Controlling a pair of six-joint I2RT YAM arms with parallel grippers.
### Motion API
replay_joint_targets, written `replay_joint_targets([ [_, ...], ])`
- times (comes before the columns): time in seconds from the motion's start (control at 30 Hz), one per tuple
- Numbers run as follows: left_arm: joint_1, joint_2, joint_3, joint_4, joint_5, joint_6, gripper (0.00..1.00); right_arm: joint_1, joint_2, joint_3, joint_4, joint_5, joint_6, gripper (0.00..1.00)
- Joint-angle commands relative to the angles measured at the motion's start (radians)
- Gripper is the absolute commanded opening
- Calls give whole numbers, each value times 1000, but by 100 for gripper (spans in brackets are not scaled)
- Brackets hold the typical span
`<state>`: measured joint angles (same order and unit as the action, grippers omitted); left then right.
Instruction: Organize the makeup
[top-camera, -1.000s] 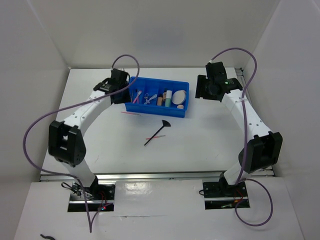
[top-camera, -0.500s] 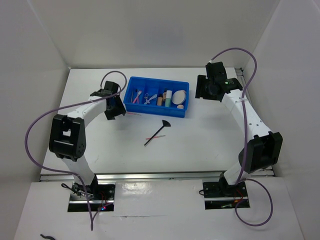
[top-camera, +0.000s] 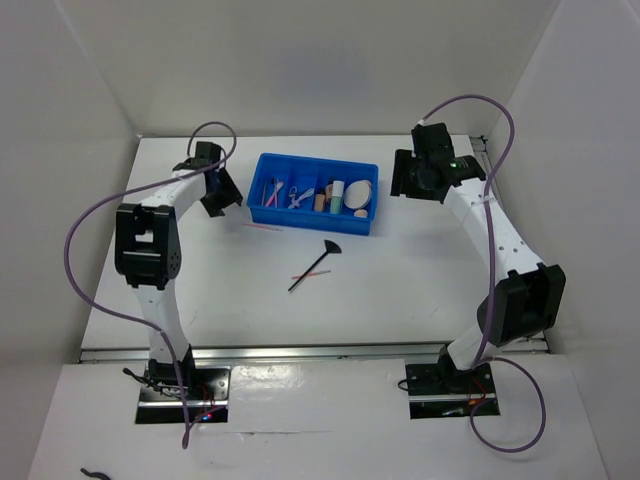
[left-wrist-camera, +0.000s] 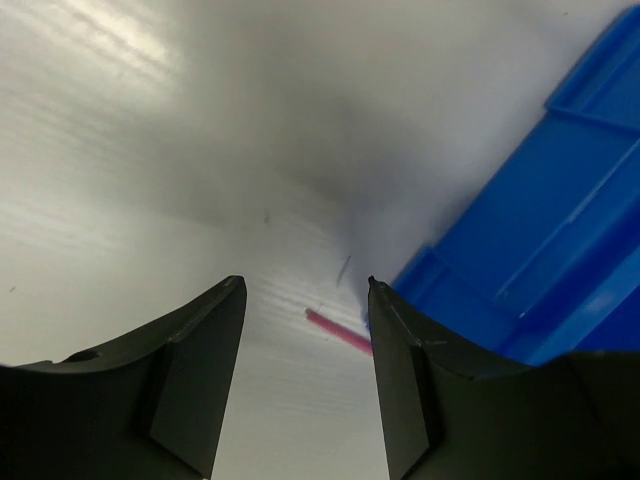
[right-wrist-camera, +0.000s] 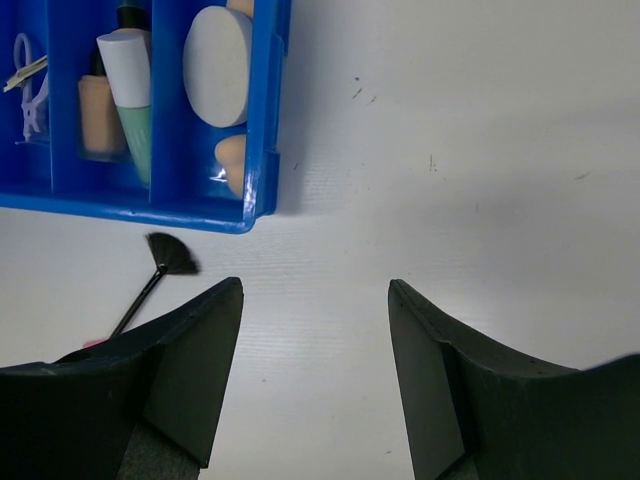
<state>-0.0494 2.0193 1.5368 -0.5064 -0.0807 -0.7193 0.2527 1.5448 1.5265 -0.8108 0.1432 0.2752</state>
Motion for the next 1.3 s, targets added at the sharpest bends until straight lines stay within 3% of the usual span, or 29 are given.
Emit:
replay_joint_targets([
  [0.0, -3, 88, 114, -46, 55, -17, 65, 16, -34, 44, -21, 9, 2, 68],
  [0.13, -3, 145, 154, -77, 55, -17, 63, 16, -34, 54, -21, 9, 2, 68],
  [0.33, 6, 119, 45, -76, 47, -39, 55, 16, -45, 54, -31, 32, 2, 68],
  [0.47, -3, 119, 45, -151, -25, 0, 42, 16, -55, 44, -31, 22, 2, 68],
  [0.67, -49, 68, -24, -202, -105, 34, 39, 16, -74, 26, -22, 22, 2, 68],
  [0.8, -58, 19, -102, -156, -76, 34, 35, 16, -83, 17, -22, 13, 2, 68],
  [0.93, -58, -43, -153, -101, -44, 24, 36, 16, -83, 17, -22, 13, 2, 68],
  [1.13, -58, -74, -139, -20, -13, 64, 48, 16, -92, 8, -22, 13, 2, 68],
  [1.27, -49, -116, -216, 175, 24, 93, 46, 16, -92, 8, -13, 13, 2, 68],
])
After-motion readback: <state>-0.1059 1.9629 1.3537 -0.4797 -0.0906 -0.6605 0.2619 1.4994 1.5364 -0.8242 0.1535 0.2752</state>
